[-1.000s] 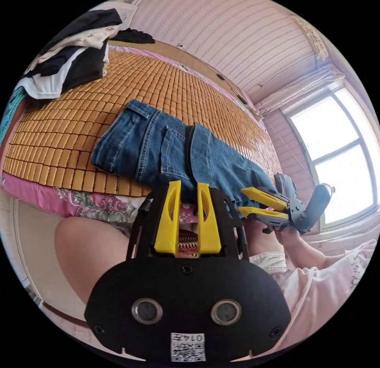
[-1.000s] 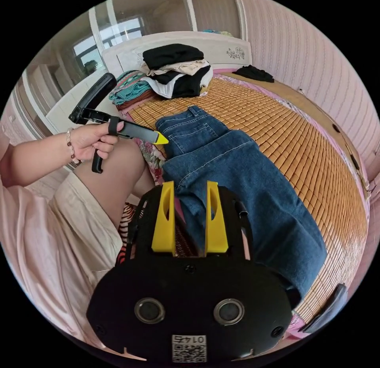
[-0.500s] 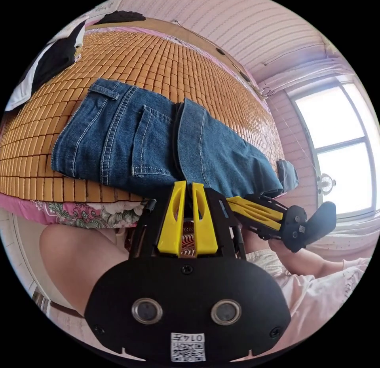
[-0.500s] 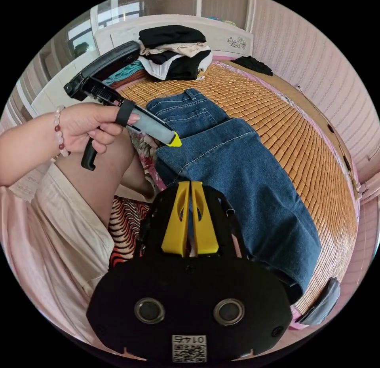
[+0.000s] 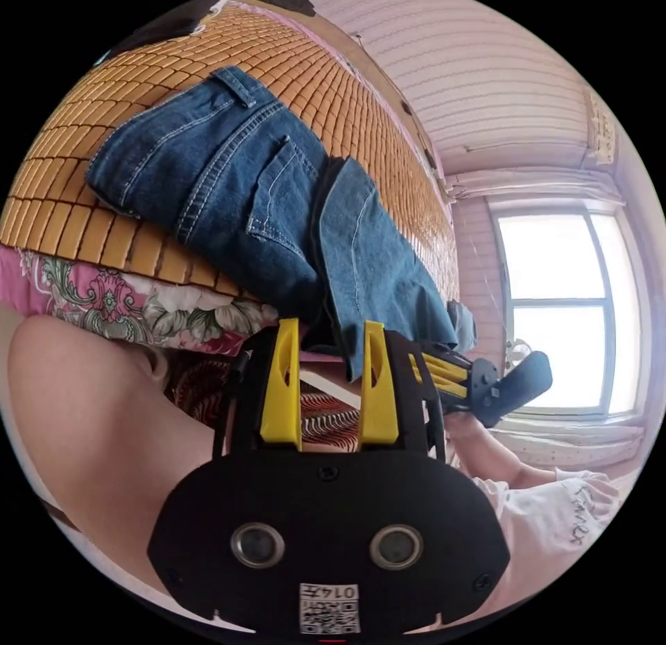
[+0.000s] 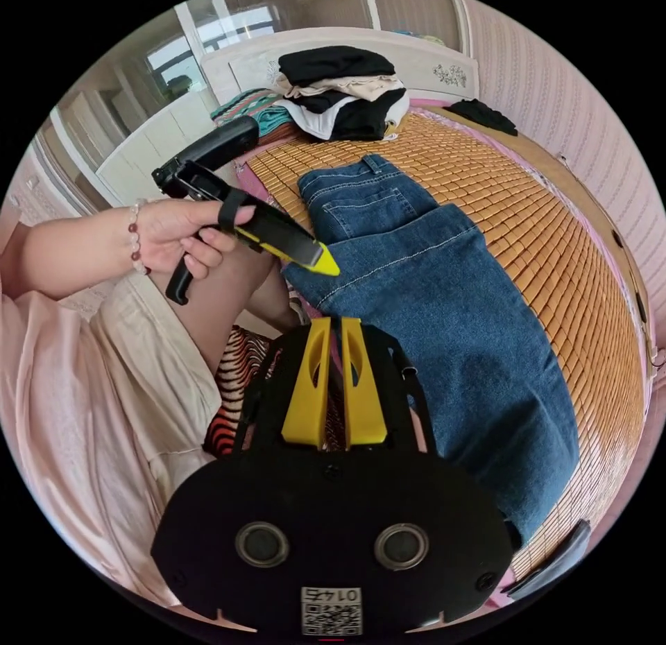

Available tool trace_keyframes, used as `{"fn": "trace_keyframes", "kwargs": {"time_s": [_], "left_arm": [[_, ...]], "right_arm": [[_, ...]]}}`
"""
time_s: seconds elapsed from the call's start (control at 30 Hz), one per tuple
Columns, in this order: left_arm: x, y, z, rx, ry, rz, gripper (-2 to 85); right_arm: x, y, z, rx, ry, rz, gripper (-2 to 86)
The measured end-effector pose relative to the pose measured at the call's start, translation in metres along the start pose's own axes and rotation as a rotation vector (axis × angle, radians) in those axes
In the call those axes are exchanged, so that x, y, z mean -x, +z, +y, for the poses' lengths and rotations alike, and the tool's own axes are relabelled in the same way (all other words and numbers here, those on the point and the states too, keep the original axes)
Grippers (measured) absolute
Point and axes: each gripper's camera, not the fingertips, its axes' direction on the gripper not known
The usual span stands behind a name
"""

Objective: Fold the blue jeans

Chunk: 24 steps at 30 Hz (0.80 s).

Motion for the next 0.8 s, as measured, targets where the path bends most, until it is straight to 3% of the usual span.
{"fn": "trace_keyframes", "kwargs": {"time_s": [0.2,0.37,0.47,0.6,0.7,0.8], "left_arm": [[-0.007,0.001,0.000,0.062,0.036,0.030,4.9],[-0.066,-0.033,0.007,-0.025,0.228,-0.002,3.9],[-0.098,-0.048,0.003,-0.076,0.321,-0.019,3.7],[-0.123,-0.060,-0.017,-0.110,0.391,-0.035,3.4],[-0.145,-0.075,-0.043,-0.144,0.427,-0.026,3.2],[-0.180,-0.103,-0.061,-0.198,0.483,-0.017,3.1]], "right_arm": [[0.017,-0.020,0.003,0.018,0.015,0.175,11.5],[0.002,-0.084,0.042,-0.062,0.147,0.557,14.6],[-0.027,-0.077,0.064,0.137,0.199,0.736,18.1],[-0.060,-0.053,0.082,0.297,0.248,0.680,18.9],[-0.067,-0.054,0.081,0.288,0.261,0.581,15.2],[-0.056,-0.067,0.073,0.247,0.201,0.644,6.1]]}}
